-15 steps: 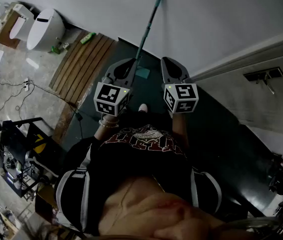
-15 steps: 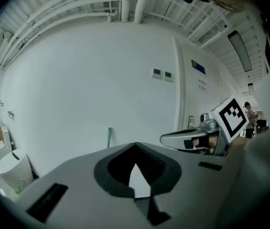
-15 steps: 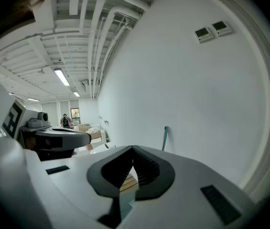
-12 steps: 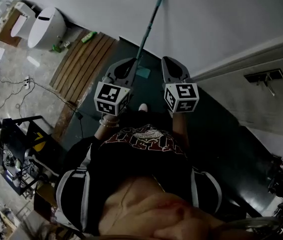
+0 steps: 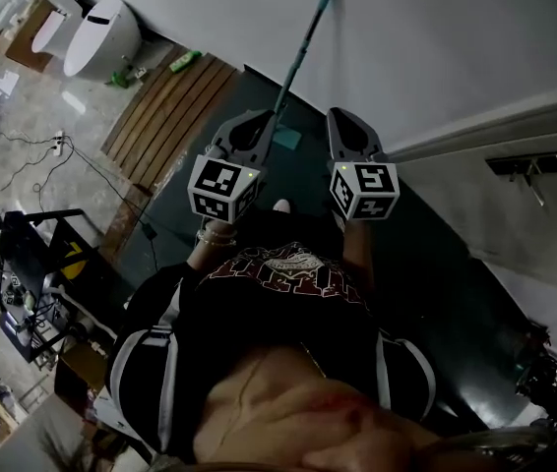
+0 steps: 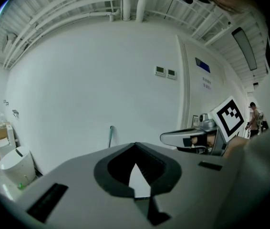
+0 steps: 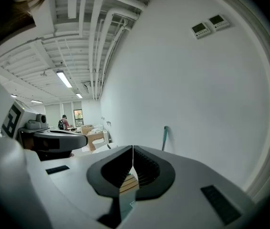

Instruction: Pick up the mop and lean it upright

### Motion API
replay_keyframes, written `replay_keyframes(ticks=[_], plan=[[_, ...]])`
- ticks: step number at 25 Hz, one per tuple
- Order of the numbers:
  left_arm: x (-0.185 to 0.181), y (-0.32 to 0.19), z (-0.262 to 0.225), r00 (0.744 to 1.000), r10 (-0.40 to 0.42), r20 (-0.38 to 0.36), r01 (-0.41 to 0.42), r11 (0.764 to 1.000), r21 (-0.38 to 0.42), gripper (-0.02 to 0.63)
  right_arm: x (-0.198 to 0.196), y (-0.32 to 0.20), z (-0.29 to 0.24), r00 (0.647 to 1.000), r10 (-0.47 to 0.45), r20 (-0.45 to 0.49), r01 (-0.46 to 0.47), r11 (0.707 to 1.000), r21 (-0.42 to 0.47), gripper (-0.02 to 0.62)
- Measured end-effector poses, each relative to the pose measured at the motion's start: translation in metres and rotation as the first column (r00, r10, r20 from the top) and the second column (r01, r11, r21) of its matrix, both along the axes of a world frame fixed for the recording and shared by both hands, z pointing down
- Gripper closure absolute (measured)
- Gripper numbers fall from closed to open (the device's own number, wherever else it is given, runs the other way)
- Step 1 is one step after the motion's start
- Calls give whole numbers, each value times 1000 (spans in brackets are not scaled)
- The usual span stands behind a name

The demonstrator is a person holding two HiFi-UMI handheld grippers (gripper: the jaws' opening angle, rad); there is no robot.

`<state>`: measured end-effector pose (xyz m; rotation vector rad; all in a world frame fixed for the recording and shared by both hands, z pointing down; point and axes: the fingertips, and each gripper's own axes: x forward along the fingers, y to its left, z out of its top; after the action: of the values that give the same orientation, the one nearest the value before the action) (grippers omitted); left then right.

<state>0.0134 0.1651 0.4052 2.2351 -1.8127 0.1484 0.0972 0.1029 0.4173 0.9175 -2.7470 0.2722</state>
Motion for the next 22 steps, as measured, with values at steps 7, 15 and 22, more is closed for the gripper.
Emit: replay_keyframes(ticks=[7, 15, 22], plan=[[-9, -6, 8, 1000, -17, -17, 16, 1000, -13, 560, -1, -15, 6, 1000, 11, -13, -11, 1000, -5, 575], [-46, -37, 8, 999, 20, -35, -20, 1000, -7, 560, -34, -41, 8, 998, 52, -28, -52, 999, -7, 575], [-80, -70, 3, 997, 71, -32, -71, 997, 2, 560, -63, -69, 2, 994, 104, -32, -104, 995, 8, 575]])
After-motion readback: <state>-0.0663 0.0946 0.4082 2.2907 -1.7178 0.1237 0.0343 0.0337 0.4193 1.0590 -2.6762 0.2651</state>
